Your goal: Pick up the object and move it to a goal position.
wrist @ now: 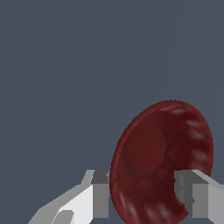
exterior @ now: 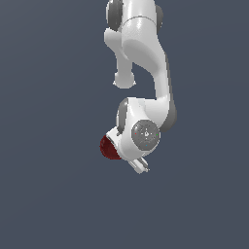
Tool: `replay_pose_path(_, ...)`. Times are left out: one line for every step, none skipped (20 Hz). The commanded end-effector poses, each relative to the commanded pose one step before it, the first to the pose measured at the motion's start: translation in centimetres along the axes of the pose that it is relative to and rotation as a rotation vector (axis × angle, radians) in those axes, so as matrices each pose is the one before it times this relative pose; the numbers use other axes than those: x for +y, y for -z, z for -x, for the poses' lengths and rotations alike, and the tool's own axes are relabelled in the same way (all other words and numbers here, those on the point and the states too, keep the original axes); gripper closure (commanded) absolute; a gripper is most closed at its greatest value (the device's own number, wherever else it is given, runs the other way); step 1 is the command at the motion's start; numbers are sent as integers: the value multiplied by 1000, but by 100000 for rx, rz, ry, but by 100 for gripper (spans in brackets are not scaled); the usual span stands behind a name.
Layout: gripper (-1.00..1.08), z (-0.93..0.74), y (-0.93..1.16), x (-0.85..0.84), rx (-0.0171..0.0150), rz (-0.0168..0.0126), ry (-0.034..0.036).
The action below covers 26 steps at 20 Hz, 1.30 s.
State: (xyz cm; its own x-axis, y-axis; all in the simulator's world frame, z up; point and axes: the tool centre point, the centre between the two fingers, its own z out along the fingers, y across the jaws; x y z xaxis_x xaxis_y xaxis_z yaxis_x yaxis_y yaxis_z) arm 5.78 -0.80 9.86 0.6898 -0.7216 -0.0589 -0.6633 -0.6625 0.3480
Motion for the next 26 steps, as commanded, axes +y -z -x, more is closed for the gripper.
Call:
replay_pose_path(-20,-84,-374,-347,297,3040,-6116)
replay_pose_path(-20,-9,-142,-142,194,1189,-2380)
replay_pose_path(-20,1,-139,-143,238,1187,-2380)
replay_pose_path(-20,12,-135,-143,281,1182,-2378)
replay_pose_path(-20,23,-130,-142,322,1167,-2359)
replay_pose_path(-20,32,-121,-135,347,1108,-2252)
replay_pose_path(-20,40,-111,-126,364,1041,-2130)
replay_pose_path(-20,46,-102,-118,375,974,-2008)
replay_pose_path(-20,51,-93,-109,380,907,-1885)
replay_pose_path(-20,54,-85,-101,379,841,-1763)
replay_pose_path(-20,56,-77,-93,374,776,-1641)
replay_pose_path(-20,57,-70,-84,364,712,-1519)
replay_pose_path(-20,56,-63,-76,350,649,-1398)
replay_pose_path(-20,55,-56,-68,332,588,-1276)
replay_pose_path(-20,52,-50,-61,311,527,-1154)
replay_pose_path(-20,50,-43,-54,286,467,-1031)
replay_pose_path(-20,45,-38,-46,259,410,-911)
replay_pose_path(-20,40,-32,-40,229,353,-790)
replay_pose_path(-20,35,-27,-33,197,296,-668)
replay_pose_path(-20,30,-22,-27,163,241,-545)
replay_pose_path(-20,23,-17,-20,129,188,-426)
replay_pose_path(-20,17,-12,-14,93,134,-305)
replay_pose_path(-20,10,-7,-9,56,80,-183)
replay_pose_path(-20,3,-2,-3,19,27,-61)
replay_pose_path(-20,11,-1,7,-115,-143,436)
replay_pose_path(-20,1,-19,0,0,0,0)
